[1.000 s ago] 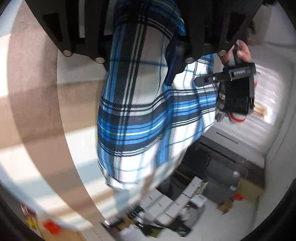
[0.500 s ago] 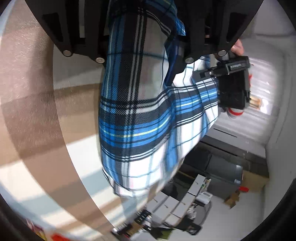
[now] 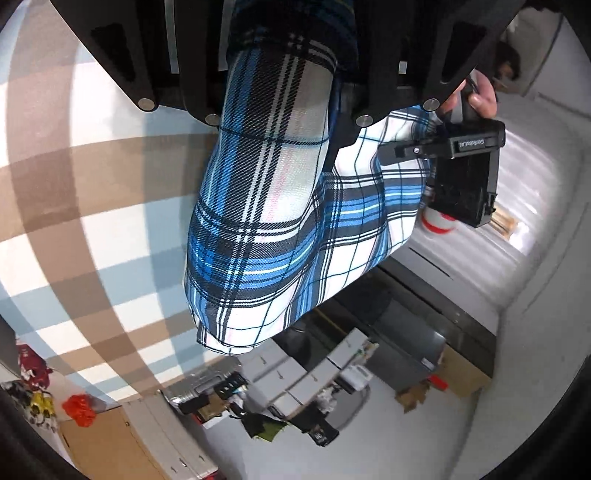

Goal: Fold large clothes
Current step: 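Lift the folded shirt with both grippers and carry it toward the grey cabinet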

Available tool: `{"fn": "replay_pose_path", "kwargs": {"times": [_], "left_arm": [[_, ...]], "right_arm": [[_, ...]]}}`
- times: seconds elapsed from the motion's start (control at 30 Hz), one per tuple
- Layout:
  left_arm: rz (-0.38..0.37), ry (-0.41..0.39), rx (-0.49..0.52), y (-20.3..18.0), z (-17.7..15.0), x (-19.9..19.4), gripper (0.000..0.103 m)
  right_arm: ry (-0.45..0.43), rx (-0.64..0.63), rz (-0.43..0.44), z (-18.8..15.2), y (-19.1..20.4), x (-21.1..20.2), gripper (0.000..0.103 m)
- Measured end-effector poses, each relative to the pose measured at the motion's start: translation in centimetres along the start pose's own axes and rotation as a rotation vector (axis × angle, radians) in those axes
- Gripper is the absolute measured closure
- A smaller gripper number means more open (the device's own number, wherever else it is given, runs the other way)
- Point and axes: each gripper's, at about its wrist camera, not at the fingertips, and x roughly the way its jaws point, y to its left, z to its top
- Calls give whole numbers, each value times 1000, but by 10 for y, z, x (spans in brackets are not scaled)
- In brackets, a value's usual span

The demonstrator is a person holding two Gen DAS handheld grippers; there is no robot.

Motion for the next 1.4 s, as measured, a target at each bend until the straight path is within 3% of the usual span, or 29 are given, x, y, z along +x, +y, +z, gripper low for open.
{"fn": "replay_pose_path", "kwargs": {"times": [0.23,0.4,0.5,0.77,0.9,1.1,1.2,1.3,1.4], "left_arm": [[90,-80,44,-25,7,-88,80],[123,-152,-2,-20,15,-160,80],[182,-204,-27,-12,19,-210,80],[406,-334,-67,29,6,-339,80],[452,-331,-125,68,-11,-356,80],[366,-308,-282,166,-33,-343,79],[253,-336,-331,195,-39,-331,75],[199,-342,-311,206,-43,-326,67],[199,-343,-316,219,-44,-328,53]], "right_arm": [[1,-40,88,31,84,5,72],[23,-128,118,57,171,28,72],[32,-171,157,68,222,52,72],[134,-214,341,81,361,165,72],[256,-151,408,67,389,238,72],[378,-82,356,25,383,319,71],[411,-67,367,20,376,332,69],[417,-78,349,23,376,331,65],[448,-88,334,30,375,330,53]]}}
